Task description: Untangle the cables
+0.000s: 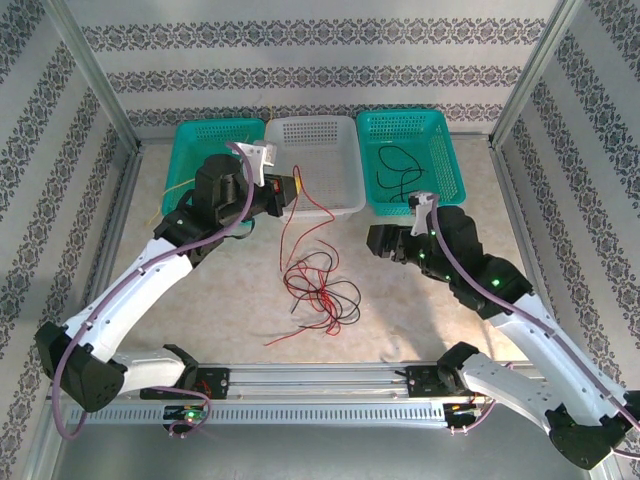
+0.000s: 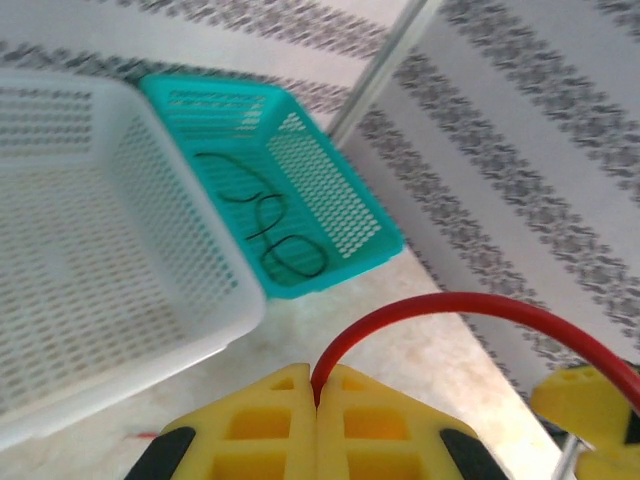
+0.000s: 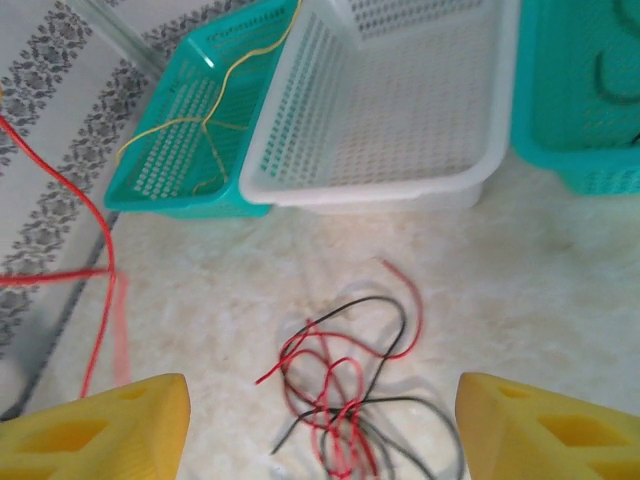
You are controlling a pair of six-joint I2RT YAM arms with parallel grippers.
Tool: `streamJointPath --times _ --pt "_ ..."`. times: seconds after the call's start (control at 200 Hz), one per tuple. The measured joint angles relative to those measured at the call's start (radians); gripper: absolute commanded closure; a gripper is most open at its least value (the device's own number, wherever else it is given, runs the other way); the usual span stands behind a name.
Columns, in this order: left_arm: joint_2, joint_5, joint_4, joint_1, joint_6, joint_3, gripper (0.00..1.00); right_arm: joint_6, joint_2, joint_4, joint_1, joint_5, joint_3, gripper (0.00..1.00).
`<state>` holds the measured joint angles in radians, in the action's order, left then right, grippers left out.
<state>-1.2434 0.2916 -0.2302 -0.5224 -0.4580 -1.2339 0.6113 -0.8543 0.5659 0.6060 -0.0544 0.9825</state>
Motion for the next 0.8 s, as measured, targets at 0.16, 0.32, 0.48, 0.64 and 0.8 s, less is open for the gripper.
streamJointPath --times 0.16,0.32,0.48,0.64,0.8 --pt "-0.054 -0.158 -0.127 0.000 -0.027 -0.077 1.00 0.093 -0.025 -0.094 0.000 -0.058 -0.094 0.30" --pt "-0.151 -0.259 -0.206 0.000 -0.044 -0.200 1.00 0.161 -0.084 -0.129 -0.002 -0.076 -0.148 0.33" --pt "-0.288 -0.317 -0.231 0.005 -0.041 -0.373 1.00 0.204 -0.099 -0.159 -0.002 -0.094 -0.186 0.33" --pt "-0.502 -0.346 -0.250 0.043 -0.039 -0.644 1.00 0.236 -0.082 -0.171 -0.001 -0.102 -0.216 0.34" --pt "-0.710 -0.350 -0.277 0.081 -0.040 -0.868 0.98 0.254 -0.048 -0.169 0.035 -0.099 -0.235 0.34"
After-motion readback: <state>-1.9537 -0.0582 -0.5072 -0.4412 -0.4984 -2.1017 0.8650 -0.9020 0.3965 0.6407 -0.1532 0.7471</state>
